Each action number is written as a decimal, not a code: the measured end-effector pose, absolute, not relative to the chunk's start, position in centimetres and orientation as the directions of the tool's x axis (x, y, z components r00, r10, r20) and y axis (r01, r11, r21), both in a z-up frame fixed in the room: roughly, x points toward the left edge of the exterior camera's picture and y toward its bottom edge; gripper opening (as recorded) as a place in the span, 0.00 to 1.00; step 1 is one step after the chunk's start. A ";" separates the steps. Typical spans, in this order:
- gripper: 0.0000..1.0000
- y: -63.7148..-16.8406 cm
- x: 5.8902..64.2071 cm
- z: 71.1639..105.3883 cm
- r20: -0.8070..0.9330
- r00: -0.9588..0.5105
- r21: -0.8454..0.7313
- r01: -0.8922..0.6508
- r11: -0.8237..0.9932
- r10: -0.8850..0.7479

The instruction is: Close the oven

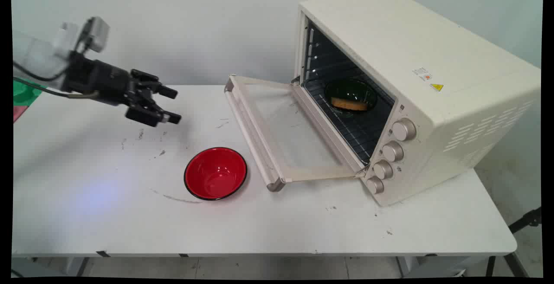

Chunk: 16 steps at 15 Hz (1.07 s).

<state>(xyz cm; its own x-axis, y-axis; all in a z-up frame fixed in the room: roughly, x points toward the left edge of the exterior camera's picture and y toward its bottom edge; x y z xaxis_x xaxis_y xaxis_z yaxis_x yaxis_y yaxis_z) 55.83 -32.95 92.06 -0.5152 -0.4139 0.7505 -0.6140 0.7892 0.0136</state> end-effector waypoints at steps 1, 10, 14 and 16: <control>1.00 -33.5 55.4 91.5 0.741 -0.527 0.007 -0.614 0.789 -0.416; 1.00 -37.9 51.0 85.9 0.663 -0.594 -0.011 -0.617 0.787 -0.456; 0.00 -39.9 48.4 83.8 0.655 -0.600 -0.011 -0.614 0.789 -0.459; 0.00 -40.9 47.3 83.0 0.661 -0.599 -0.012 -0.610 0.792 -0.452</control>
<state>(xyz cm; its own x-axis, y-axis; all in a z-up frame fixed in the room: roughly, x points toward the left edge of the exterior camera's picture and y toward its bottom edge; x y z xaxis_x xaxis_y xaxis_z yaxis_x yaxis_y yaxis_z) 47.30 -40.91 83.01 -0.5988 -0.4517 0.6614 -0.6104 0.7920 -0.0117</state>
